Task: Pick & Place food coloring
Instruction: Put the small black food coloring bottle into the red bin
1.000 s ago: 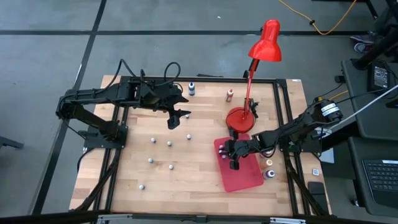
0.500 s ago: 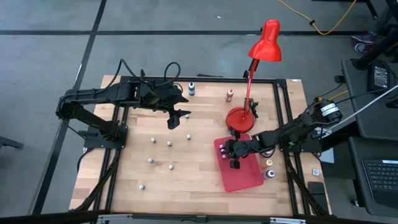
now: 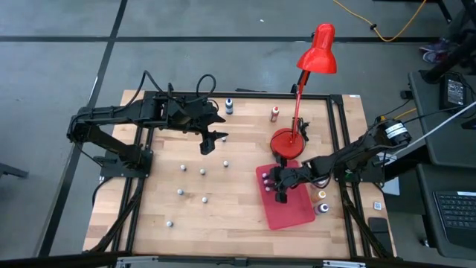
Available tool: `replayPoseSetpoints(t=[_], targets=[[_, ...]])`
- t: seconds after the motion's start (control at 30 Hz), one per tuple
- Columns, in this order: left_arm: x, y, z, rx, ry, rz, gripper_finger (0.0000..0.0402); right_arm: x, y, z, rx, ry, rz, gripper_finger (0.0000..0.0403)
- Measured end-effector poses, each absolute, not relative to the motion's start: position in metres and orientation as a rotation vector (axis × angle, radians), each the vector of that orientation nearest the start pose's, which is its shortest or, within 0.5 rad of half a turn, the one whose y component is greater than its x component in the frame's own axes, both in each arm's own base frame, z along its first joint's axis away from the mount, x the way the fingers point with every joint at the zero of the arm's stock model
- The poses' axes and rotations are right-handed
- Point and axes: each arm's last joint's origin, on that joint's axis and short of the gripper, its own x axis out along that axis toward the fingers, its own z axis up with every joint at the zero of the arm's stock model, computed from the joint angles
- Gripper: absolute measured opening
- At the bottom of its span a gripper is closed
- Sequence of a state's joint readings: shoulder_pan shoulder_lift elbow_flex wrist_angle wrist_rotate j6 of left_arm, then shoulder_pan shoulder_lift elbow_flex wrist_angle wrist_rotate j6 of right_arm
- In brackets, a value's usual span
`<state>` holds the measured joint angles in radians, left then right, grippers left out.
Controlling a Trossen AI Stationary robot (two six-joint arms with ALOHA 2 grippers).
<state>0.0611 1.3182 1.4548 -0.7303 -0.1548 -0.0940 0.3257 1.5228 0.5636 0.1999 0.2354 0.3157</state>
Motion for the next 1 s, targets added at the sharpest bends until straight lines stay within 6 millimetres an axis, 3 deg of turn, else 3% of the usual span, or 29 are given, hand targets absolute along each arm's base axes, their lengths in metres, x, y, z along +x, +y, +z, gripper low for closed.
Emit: replayPoseSetpoints(t=[0.33,0.57,0.8,1.0], targets=[[0.267,0.021,0.398,-0.068,0.587,0.245,0.0233,0.248,0.076,0.170,0.129,0.599,-0.041,0.0140],[0.257,0.021,0.384,-0.164,0.735,0.323,0.0233,0.235,0.068,0.207,0.252,0.423,-0.121,0.0140],[0.249,0.020,0.344,-0.188,0.769,0.309,0.0233,0.222,0.063,0.235,0.346,0.300,-0.122,0.0140],[0.237,0.017,0.309,-0.217,0.656,0.245,0.0233,0.215,0.061,0.246,0.366,0.250,-0.112,0.0140]])
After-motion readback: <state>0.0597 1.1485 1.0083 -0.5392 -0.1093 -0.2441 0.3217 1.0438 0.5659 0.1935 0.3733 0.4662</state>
